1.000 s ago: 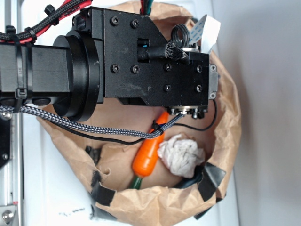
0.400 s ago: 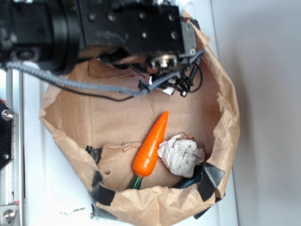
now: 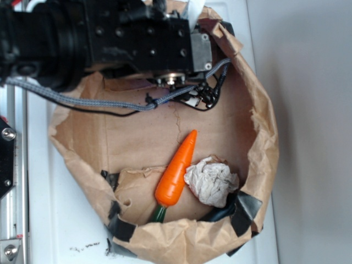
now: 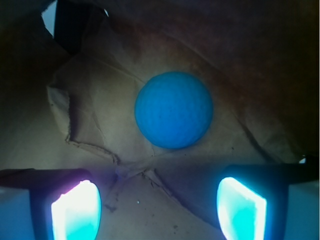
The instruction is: Grab the blue ball.
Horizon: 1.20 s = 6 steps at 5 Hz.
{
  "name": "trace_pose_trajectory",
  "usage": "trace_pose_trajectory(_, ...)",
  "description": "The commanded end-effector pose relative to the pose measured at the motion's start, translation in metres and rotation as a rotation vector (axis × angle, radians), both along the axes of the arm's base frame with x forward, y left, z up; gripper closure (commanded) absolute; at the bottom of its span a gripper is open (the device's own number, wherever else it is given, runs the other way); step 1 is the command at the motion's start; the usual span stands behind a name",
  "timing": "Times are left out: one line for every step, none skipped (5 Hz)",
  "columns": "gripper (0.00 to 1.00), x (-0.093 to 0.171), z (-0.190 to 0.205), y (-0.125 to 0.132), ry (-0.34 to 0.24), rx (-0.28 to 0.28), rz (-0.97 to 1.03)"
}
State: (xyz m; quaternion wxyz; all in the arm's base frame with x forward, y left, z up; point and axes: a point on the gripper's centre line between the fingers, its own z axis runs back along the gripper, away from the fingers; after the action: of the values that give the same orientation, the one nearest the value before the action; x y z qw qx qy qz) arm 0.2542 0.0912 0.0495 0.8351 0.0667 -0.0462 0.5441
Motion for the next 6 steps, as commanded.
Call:
trace_pose_trajectory(0.0, -0.002, 0.0, 0.013, -0.057, 0.059, 0.065)
trace_pose_trajectory(0.0, -0.006, 0.006, 0.018, -0.088, 0.066, 0.128)
trace_pose_trajectory(0.0, -0.002, 0.002, 0.021, -0.138, 0.099, 0.249)
trace_pose_trajectory(0.0, 0.004, -0.006, 0.02, -0.152, 0.128, 0.301)
trace_pose_trajectory(0.0, 0.014, -0.019, 0.018, -0.149, 0.168, 0.338)
trace_pose_trajectory(0.0, 0.02, -0.025, 0.014, -0.149, 0.198, 0.339)
